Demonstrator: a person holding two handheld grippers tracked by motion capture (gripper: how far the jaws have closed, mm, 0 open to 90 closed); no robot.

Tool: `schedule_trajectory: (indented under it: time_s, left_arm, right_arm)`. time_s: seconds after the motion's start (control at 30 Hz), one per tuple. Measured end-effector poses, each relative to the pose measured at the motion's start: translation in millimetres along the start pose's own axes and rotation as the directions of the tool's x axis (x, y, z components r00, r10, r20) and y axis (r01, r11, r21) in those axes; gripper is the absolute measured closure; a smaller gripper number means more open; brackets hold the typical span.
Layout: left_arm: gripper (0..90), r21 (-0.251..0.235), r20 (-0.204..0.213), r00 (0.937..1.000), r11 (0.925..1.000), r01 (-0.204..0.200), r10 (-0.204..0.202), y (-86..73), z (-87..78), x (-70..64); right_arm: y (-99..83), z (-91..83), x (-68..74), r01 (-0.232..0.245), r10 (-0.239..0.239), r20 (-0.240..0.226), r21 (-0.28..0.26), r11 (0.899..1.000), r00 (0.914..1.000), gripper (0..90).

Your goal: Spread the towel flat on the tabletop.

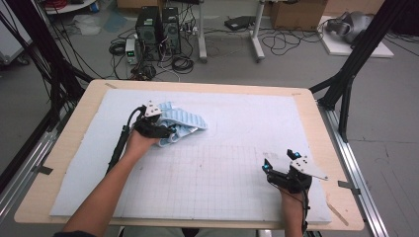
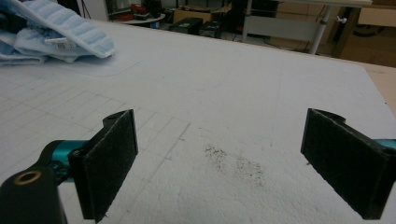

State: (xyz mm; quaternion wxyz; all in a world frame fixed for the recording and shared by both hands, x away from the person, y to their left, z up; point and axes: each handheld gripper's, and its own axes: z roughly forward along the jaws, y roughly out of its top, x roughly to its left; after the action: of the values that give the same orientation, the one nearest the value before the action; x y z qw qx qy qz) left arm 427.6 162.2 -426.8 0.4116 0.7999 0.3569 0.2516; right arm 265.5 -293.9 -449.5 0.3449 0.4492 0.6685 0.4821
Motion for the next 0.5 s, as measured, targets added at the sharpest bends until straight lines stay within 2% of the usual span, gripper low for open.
schedule_trajectory:
  time_s: [0.07, 0.2, 0.27, 0.37, 0.47, 0.5]
  left_arm:
    - [27.9, 0.017, 0.007, 1.0000, 0.9998, 0.004, -0.004, -2.0, 2.5, 0.2]
    - [56.9, 0.011, 0.039, 0.9987, 0.9995, 0.031, -0.031, -2.8, -0.2, 3.7]
    - [67.4, 0.000, 0.070, 0.9964, 0.9988, 0.049, -0.049, -2.3, -3.1, 5.2]
    - [73.0, -0.017, 0.119, 0.9918, 0.9986, 0.050, -0.047, -2.4, -8.0, 3.1]
    - [74.4, -0.049, 0.202, 0.9778, 0.9965, 0.068, -0.057, -4.1, -13.4, -4.3]
    - [74.4, -0.061, 0.219, 0.9746, 0.9963, 0.060, -0.045, -4.7, -16.0, -8.0]
  right_arm:
    - [0.0, -0.1, 0.2, -0.003, 0.003, 0.000, 0.001, 1.000, 1.0000, 10.0]
    - [-0.1, -0.1, 0.1, -0.003, 0.003, 0.000, 0.001, 1.000, 1.0000, 10.0]
    - [-0.1, 0.0, 0.0, -0.002, 0.002, 0.001, 0.000, 1.000, 1.0000, 10.0]
    - [0.0, 0.0, 0.0, -0.003, 0.003, 0.002, 0.001, 1.000, 1.0000, 10.0]
    - [-0.1, -0.1, 0.0, -0.004, 0.004, 0.002, 0.000, 1.000, 1.0000, 10.1]
    - [-0.1, -0.1, 0.0, -0.004, 0.004, 0.002, 0.000, 1.000, 1.0000, 10.1]
